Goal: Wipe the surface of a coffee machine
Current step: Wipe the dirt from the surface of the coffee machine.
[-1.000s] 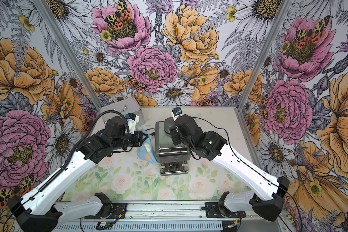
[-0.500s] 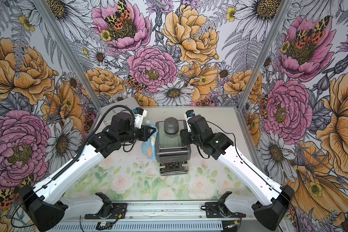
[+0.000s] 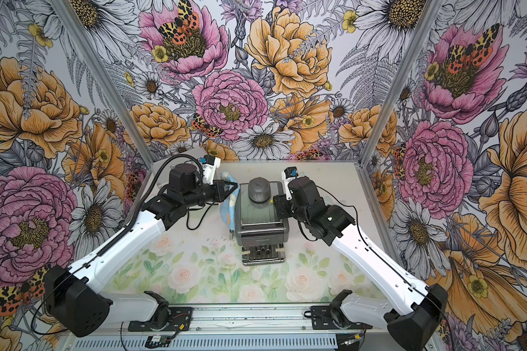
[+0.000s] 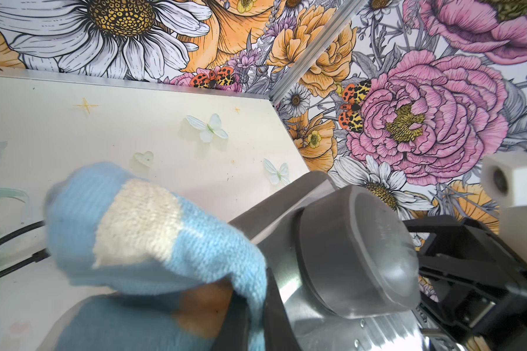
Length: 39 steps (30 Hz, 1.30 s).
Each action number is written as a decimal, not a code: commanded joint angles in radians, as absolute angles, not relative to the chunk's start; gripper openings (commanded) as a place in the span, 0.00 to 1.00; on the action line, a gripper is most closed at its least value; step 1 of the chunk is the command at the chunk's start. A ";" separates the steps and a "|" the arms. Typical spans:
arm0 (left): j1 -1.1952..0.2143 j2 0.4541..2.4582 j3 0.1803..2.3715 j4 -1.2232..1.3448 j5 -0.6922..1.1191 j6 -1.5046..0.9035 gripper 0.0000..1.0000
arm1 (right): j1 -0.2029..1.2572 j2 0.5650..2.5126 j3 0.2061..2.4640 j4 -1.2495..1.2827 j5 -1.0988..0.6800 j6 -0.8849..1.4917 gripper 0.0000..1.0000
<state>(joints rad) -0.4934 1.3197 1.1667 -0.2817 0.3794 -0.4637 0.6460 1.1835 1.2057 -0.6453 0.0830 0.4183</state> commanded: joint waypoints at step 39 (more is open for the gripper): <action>-0.591 1.251 1.027 -0.144 0.368 -0.603 0.00 | 0.696 1.200 1.144 -0.720 -0.025 0.486 0.44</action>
